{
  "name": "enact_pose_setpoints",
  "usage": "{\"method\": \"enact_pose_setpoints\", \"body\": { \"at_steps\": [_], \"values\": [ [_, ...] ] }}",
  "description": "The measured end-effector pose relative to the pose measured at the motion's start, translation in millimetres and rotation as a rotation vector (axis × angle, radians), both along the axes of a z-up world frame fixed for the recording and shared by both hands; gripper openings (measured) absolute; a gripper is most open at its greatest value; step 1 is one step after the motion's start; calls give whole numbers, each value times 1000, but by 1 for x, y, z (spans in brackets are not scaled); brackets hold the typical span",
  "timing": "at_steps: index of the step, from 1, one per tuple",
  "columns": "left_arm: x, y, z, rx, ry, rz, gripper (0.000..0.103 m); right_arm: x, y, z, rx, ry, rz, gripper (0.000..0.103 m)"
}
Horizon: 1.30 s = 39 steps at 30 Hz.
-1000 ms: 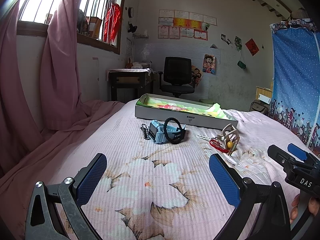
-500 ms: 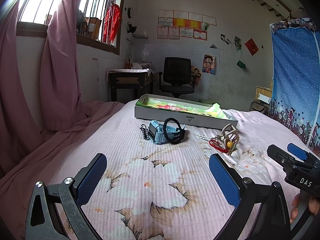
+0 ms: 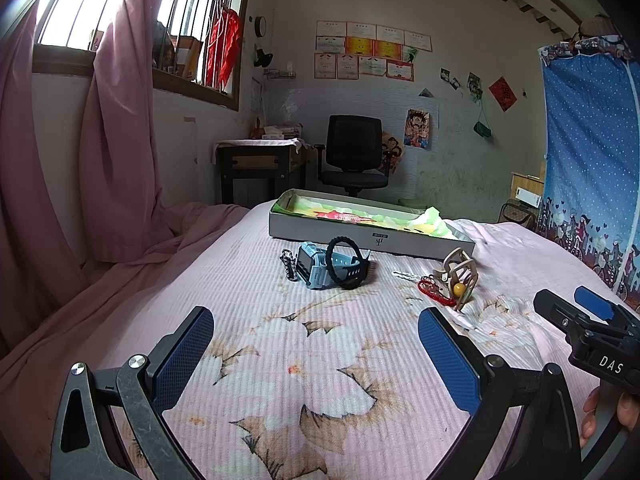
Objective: Organize jewelry
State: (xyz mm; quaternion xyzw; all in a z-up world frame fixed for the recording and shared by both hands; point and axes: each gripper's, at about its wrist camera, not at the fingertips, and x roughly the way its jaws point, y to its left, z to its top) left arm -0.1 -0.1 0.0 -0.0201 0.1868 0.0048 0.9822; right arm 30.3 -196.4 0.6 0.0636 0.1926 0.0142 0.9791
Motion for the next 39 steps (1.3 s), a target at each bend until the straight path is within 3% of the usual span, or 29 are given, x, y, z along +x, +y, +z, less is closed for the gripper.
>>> {"method": "enact_pose_setpoints", "body": {
  "at_steps": [31,39],
  "values": [
    [0,0,0,-1,-1,-2,103,1,0,-1,0,1,-1,102],
    [11,3,6,-29,33,-27,103,0,0,0,0,8,13,102]
  ]
}}
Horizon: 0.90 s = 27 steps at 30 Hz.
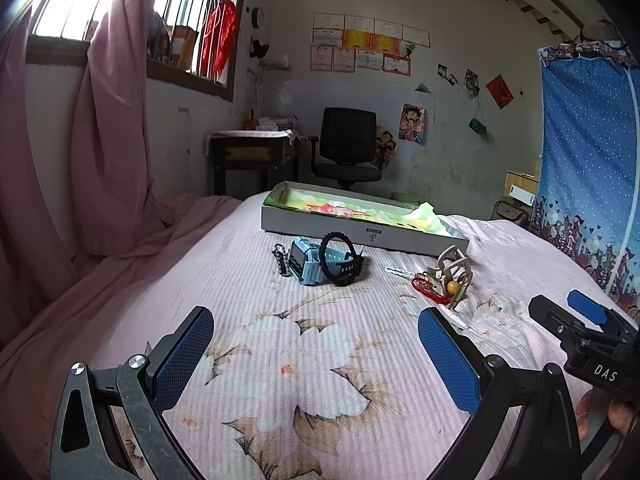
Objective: Organize jewelry
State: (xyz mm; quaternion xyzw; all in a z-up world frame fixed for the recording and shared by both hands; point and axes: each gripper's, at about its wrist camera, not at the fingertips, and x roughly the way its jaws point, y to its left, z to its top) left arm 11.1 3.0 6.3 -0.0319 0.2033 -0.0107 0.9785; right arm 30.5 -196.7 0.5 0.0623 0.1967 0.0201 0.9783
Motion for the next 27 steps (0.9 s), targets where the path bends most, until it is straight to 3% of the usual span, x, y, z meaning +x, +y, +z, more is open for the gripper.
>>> {"method": "enact_pose_setpoints", "body": {
  "at_steps": [9,19,22,27],
  "values": [
    [23,10,-6,-57,61,-13,103,14,-2,0,-4,39,14,102],
    [68,8,-3,-26,125,-88,100,61,1,1,-14,142,108,102],
    [82,11,-4,-47,152,-116,93,75,0,0,-4,169,129,102],
    [105,15,-13,-105,209,-149,70,106,0,-10,47,244,157,102]
  ]
}}
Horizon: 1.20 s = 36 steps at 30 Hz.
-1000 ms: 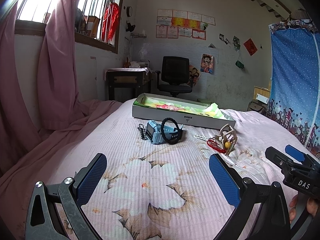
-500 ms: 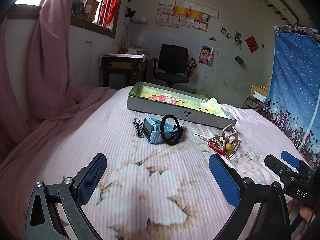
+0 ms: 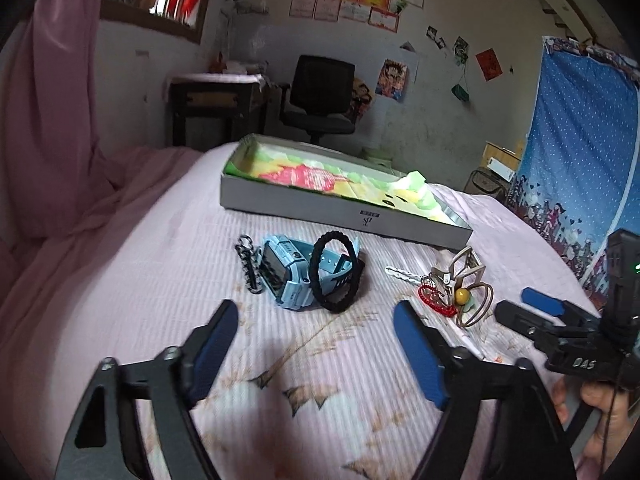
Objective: Organize jewelry
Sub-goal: 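Grasp the black hair tie with the left tool while the right tool grasps the brown cord with yellow bead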
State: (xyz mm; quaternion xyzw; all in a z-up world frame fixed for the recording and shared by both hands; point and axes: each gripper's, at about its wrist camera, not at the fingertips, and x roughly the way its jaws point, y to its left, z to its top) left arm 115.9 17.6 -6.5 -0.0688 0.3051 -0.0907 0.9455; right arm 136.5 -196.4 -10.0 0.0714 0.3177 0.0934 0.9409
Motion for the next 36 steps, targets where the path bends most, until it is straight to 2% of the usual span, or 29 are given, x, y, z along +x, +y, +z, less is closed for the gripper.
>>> {"method": "enact_pose_setpoints", "body": {
  "at_steps": [3,8,15,17,21,25,28,30,35,36],
  "values": [
    [12,-1,-5,-36,28,-18,58,14,3,-7,-1,38,18,98],
    [28,-4,-18,-96,90,-49,41,32,10,-18,-9,92,41,80],
    [35,-10,-29,-122,97,-68,30,45,10,-28,10,131,43,62],
    [36,-8,-30,-141,93,-71,27,46,10,-30,17,132,45,54],
    [37,-3,-32,-185,83,-77,19,46,10,-29,25,122,49,49],
    [41,0,-33,-219,81,-84,17,45,8,-30,32,115,46,44],
    [42,0,-34,-222,81,-80,12,47,7,-31,36,118,40,37],
    [42,0,-34,-225,78,-80,8,47,6,-32,42,120,38,36],
    [40,-3,-34,-203,64,-81,6,48,4,-34,50,123,29,24],
    [39,-4,-33,-199,59,-83,6,48,3,-34,53,124,27,24]
  ]
}}
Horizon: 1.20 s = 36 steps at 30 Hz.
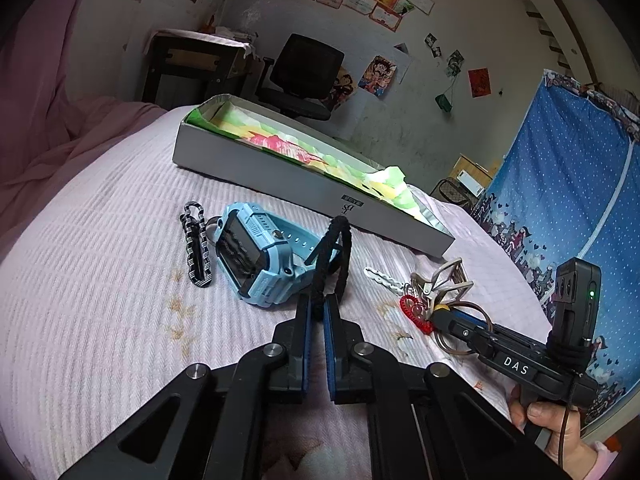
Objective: Organize jewelry
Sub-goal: 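Grasp the black hair tie with the left tool while the right tool grasps the brown cord with yellow bead, then carry both items into the white box and open both tools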
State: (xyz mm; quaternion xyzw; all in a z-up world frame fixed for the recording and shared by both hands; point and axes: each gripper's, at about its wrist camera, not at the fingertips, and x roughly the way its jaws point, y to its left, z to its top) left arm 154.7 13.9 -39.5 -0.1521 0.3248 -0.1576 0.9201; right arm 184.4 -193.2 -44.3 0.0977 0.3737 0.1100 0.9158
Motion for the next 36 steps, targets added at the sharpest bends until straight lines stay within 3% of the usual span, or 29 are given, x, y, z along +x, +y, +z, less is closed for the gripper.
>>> {"method": "enact_pose_setpoints", "body": {
  "at_steps": [14,21,29,36],
  "values": [
    [-25,-10,21,66,-124,-46,6,-25,4,20,-39,-94,-1,22],
    [-17,-14,56,62,-136,-72,5,-30,5,44,-36,-179,10,22],
    [45,-17,90,81,-136,-69,6,25,12,70,3,-227,19,22],
    [114,6,84,33,-23,-11,6,104,36,78,51,-169,9,22]
  ]
}}
